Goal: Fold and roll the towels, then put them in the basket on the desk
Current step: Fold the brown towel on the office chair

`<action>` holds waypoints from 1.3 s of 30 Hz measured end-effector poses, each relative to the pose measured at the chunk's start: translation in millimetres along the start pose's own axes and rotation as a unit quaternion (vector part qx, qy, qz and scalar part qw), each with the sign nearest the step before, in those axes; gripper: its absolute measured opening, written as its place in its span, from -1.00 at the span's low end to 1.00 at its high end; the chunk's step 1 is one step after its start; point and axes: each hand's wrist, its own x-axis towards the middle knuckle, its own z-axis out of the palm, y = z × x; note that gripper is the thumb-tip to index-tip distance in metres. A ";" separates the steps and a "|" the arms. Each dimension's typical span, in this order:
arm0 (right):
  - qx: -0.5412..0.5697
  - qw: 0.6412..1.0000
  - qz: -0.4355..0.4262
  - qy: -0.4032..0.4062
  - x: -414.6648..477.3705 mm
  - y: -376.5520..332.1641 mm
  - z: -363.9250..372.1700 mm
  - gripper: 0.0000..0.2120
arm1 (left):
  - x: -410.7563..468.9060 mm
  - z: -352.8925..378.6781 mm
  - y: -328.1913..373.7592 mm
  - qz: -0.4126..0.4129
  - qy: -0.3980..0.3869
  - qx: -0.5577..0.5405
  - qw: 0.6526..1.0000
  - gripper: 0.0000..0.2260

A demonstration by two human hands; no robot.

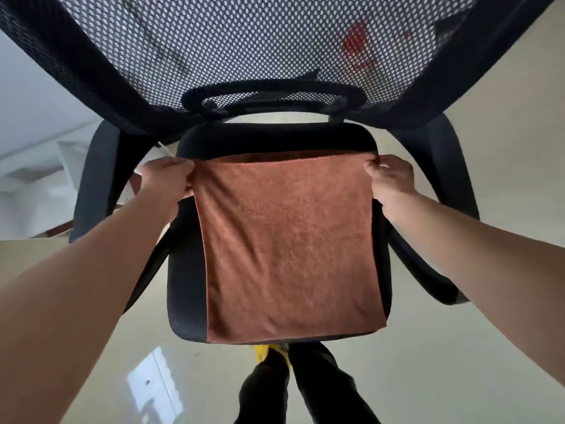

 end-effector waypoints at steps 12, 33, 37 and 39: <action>-0.168 0.980 -0.074 0.082 81.3 20.5 39.4 -0.82 | 85.9 43.5 -24.4 0.005 0.048 0.047 0.998 -0.86; -0.245 0.967 0.066 0.021 -116.7 156.2 -28.7 -0.58 | -108.0 -38.5 -193.8 -0.042 -0.052 0.264 0.962 -0.83; -0.264 0.957 0.121 0.012 -136.6 186.5 -44.0 -0.68 | -123.8 -51.2 -216.7 -0.037 -0.084 0.292 0.952 -0.69; -0.255 0.957 0.135 -0.010 -144.3 194.9 -47.0 -0.69 | -129.8 -55.4 -221.3 -0.034 -0.095 0.310 0.945 -0.63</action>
